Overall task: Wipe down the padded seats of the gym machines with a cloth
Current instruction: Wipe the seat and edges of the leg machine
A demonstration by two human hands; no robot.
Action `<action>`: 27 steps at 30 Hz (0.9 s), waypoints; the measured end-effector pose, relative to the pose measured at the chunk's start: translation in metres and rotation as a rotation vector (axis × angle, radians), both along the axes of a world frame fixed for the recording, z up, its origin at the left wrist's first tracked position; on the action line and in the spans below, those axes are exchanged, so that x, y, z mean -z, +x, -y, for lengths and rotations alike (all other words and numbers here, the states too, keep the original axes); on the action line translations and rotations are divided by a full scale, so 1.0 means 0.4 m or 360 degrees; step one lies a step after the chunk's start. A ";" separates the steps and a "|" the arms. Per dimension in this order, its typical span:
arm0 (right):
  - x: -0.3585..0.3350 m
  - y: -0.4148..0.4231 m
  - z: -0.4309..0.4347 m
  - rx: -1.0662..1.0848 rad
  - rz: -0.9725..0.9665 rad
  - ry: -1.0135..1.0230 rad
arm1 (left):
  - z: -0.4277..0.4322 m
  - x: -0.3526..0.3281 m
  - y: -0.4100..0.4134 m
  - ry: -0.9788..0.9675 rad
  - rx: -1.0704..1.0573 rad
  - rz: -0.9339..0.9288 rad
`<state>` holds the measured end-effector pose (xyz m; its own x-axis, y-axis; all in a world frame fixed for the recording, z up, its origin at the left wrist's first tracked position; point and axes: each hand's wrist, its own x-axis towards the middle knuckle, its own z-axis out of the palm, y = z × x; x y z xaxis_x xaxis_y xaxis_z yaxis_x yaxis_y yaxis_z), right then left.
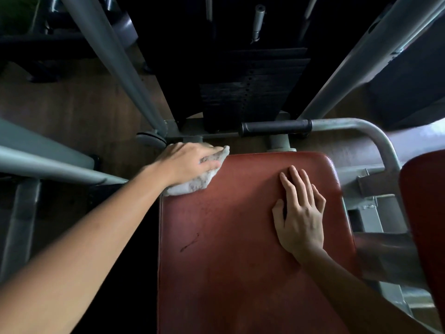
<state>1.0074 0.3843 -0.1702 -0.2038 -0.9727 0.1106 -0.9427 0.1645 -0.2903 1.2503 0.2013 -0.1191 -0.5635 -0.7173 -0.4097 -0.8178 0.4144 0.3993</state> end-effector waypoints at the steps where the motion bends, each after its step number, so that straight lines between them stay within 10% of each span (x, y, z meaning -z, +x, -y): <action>1: -0.001 0.000 -0.001 0.0000 -0.0004 0.0006 | 0.008 0.000 -0.033 0.0004 0.0054 0.0001; 14: -0.002 -0.006 -0.003 -0.0032 0.0042 -0.0011 | -0.015 -0.004 0.091 0.0008 -0.0322 0.0177; 27: 0.001 -0.002 -0.011 -0.0042 0.0071 -0.0051 | -0.336 0.085 0.104 -0.0811 -0.0299 -0.0174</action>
